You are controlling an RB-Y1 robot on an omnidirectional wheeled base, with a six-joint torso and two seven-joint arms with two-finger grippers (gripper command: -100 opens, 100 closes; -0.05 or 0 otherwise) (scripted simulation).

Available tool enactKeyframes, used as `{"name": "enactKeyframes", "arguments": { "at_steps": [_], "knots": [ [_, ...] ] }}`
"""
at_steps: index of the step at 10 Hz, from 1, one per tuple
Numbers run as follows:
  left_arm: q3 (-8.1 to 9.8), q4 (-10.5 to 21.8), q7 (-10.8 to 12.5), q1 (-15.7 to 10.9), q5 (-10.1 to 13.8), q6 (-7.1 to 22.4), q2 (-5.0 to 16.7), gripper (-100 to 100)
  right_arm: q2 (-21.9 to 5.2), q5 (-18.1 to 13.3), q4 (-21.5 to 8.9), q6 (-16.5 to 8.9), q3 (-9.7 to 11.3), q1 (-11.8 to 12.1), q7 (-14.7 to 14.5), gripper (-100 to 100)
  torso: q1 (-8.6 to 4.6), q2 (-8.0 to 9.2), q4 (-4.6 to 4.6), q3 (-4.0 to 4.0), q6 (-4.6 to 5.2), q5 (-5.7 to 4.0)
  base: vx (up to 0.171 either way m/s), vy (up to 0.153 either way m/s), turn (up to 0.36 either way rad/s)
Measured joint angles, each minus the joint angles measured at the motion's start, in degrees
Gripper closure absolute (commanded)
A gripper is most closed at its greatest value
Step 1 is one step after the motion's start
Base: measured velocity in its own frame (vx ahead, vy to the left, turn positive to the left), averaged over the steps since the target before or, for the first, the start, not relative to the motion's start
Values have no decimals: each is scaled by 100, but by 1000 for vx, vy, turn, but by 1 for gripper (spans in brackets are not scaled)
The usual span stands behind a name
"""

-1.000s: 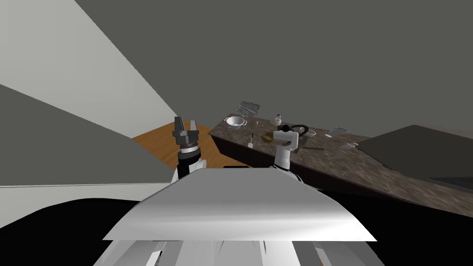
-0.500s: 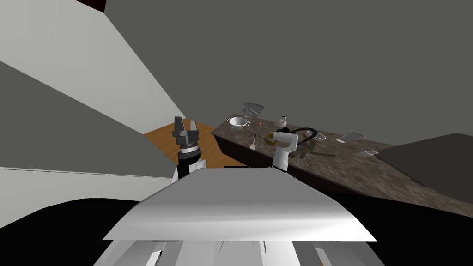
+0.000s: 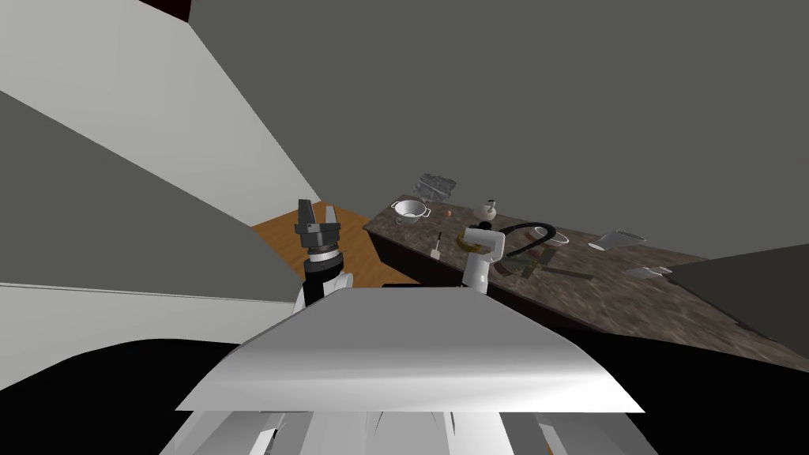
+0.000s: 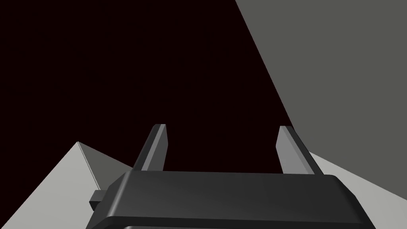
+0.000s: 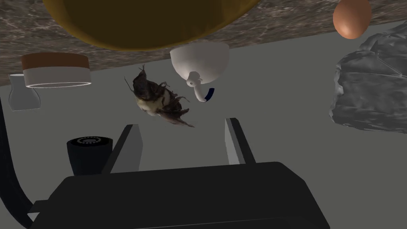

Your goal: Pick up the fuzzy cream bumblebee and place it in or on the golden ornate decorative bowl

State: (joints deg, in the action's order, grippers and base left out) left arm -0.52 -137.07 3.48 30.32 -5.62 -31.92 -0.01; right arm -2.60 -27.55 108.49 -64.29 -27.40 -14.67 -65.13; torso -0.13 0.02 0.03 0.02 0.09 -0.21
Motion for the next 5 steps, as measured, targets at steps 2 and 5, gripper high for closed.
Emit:
{"name": "enactKeyframes", "arguments": {
  "at_steps": [2, 5],
  "knots": [
    [0, 0, 0, 0, 0, 0, 0, 0, 0, 0, 0, 0, 0, 0, 0, -100, -2, 5, 1, 3, 0, 0, 0, 0, 0],
    [0, 0, 0, 0, 0, 0, 0, 0, 0, 0, 0, 0, 0, 0, 0, -100, -2, 6, 2, 4, 0, -1, -14, 8, 54]
  ]
}}
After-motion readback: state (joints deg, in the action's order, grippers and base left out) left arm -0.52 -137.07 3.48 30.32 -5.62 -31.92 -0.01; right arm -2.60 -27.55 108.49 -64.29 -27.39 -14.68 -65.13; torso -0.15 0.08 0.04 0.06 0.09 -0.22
